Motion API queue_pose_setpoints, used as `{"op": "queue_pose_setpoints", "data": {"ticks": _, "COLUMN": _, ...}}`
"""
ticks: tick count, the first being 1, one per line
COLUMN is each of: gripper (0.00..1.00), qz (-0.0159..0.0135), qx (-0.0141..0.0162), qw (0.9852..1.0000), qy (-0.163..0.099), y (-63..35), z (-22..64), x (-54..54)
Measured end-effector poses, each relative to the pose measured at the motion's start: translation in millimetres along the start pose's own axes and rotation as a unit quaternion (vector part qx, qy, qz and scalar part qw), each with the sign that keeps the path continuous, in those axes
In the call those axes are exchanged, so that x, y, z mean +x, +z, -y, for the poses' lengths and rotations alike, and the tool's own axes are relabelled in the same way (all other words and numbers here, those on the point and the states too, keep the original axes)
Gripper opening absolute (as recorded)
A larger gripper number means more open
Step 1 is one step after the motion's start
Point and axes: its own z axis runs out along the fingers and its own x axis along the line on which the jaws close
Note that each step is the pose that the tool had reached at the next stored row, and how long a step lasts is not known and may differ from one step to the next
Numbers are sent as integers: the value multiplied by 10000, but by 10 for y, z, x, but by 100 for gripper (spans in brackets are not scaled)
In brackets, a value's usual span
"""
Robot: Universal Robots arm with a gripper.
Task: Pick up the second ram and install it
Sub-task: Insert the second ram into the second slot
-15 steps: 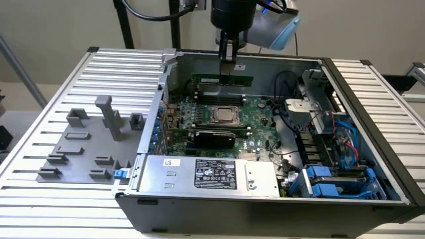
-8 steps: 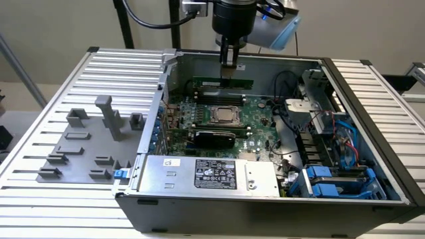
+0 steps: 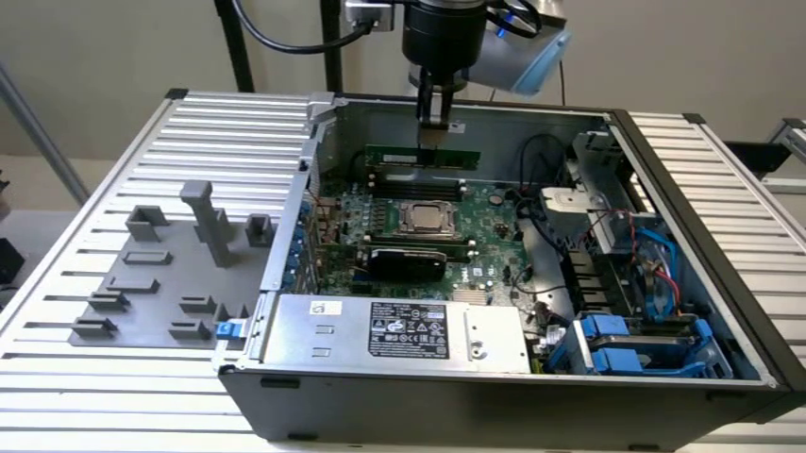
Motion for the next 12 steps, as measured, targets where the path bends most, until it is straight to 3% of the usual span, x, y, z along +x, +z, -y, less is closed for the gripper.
{"op": "queue_pose_setpoints", "data": {"ticks": 8, "gripper": 0, "qz": 1, "qx": -6, "qw": 10000, "qy": 0, "y": 6, "z": 0, "x": 0}}
{"op": "queue_pose_setpoints", "data": {"ticks": 12, "gripper": 0, "qz": 1, "qx": 10, "qw": 10000, "qy": -1, "y": 72, "z": 1, "x": 0}}
